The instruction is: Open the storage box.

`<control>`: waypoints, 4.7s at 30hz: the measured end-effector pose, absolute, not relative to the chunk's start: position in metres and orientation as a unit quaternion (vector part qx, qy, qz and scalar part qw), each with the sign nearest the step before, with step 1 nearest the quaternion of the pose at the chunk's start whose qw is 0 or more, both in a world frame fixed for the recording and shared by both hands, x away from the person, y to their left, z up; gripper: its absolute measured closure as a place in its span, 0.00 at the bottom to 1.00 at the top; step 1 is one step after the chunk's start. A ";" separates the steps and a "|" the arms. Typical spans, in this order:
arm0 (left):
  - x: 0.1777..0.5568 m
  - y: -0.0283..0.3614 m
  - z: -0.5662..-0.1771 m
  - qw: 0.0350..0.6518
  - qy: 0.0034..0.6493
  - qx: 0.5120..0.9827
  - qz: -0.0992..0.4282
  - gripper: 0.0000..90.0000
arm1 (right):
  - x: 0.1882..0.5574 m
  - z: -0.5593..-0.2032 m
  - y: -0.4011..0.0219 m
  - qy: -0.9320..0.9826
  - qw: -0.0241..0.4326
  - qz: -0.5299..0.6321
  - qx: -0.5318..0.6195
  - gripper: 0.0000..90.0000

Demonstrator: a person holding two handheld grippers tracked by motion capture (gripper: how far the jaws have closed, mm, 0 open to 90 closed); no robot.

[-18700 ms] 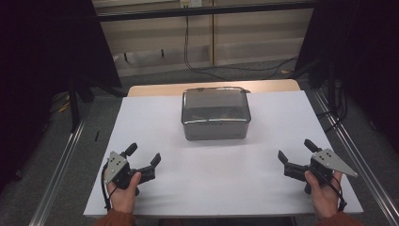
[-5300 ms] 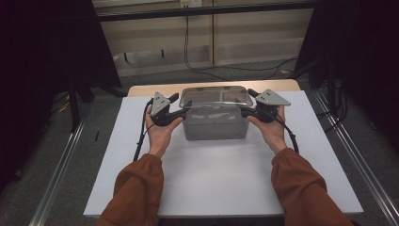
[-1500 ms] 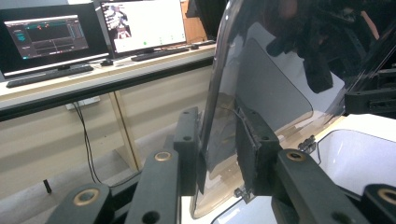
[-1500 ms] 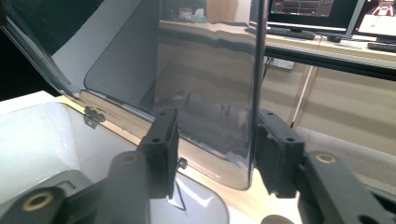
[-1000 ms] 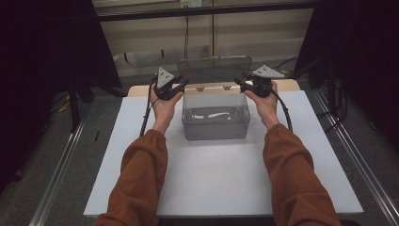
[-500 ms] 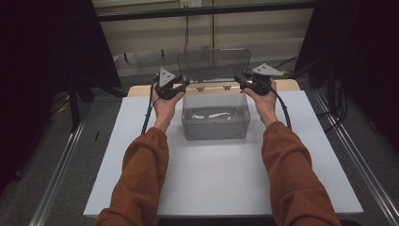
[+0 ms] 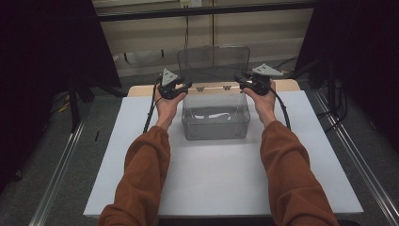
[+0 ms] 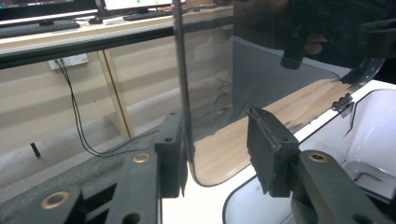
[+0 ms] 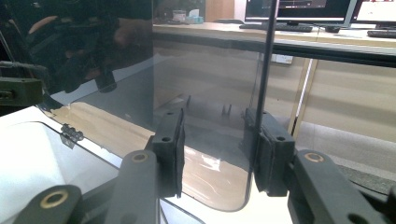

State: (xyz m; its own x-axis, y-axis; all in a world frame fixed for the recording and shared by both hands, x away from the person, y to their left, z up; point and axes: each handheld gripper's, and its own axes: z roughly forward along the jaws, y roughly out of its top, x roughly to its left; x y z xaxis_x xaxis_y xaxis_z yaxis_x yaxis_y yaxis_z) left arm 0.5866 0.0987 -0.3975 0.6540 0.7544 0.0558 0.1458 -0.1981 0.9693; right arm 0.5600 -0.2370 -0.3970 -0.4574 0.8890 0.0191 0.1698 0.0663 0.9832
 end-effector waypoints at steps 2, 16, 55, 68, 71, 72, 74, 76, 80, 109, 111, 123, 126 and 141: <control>0.588 0.098 -0.397 0.549 0.312 0.725 0.275 0.66 | 0.560 -0.397 -0.237 0.655 0.330 0.548 0.403 0.65; 0.592 0.096 -0.397 0.551 0.333 0.718 0.266 0.69 | 0.565 -0.408 -0.234 0.657 0.315 0.545 0.415 0.58; 0.595 0.088 -0.405 0.541 0.334 0.729 0.253 0.45 | 0.570 -0.416 -0.227 0.654 0.316 0.538 0.428 0.45; 0.598 0.088 -0.409 0.539 0.337 0.731 0.247 0.42 | 0.573 -0.423 -0.226 0.661 0.315 0.529 0.429 0.42; 0.598 0.088 -0.410 0.541 0.337 0.730 0.246 0.40 | 0.573 -0.424 -0.225 0.661 0.315 0.528 0.430 0.41; 0.597 0.087 -0.410 0.541 0.338 0.730 0.244 0.39 | 0.573 -0.424 -0.225 0.660 0.314 0.530 0.430 0.41; 0.597 0.085 -0.410 0.541 0.344 0.728 0.243 0.36 | 0.573 -0.424 -0.225 0.659 0.313 0.531 0.431 0.41; 0.597 0.084 -0.411 0.544 0.347 0.727 0.237 0.33 | 0.573 -0.424 -0.225 0.659 0.313 0.531 0.432 0.40; 0.597 0.085 -0.412 0.543 0.346 0.730 0.232 0.31 | 0.574 -0.424 -0.225 0.659 0.311 0.531 0.433 0.39; 0.600 0.085 -0.420 0.520 0.359 0.749 0.199 0.19 | 0.577 -0.428 -0.225 0.644 0.285 0.539 0.463 0.32; 0.600 0.085 -0.419 0.521 0.357 0.750 0.198 0.19 | 0.577 -0.428 -0.225 0.644 0.286 0.537 0.463 0.32; 0.603 0.081 -0.424 0.512 0.361 0.758 0.182 0.15 | 0.576 -0.427 -0.227 0.641 0.293 0.531 0.471 0.28; 0.603 0.077 -0.431 0.496 0.369 0.768 0.169 0.21 | 0.575 -0.426 -0.228 0.641 0.288 0.535 0.469 0.35; 0.596 0.078 -0.427 0.509 0.351 0.772 0.150 0.30 | 0.571 -0.426 -0.230 0.635 0.297 0.532 0.475 0.30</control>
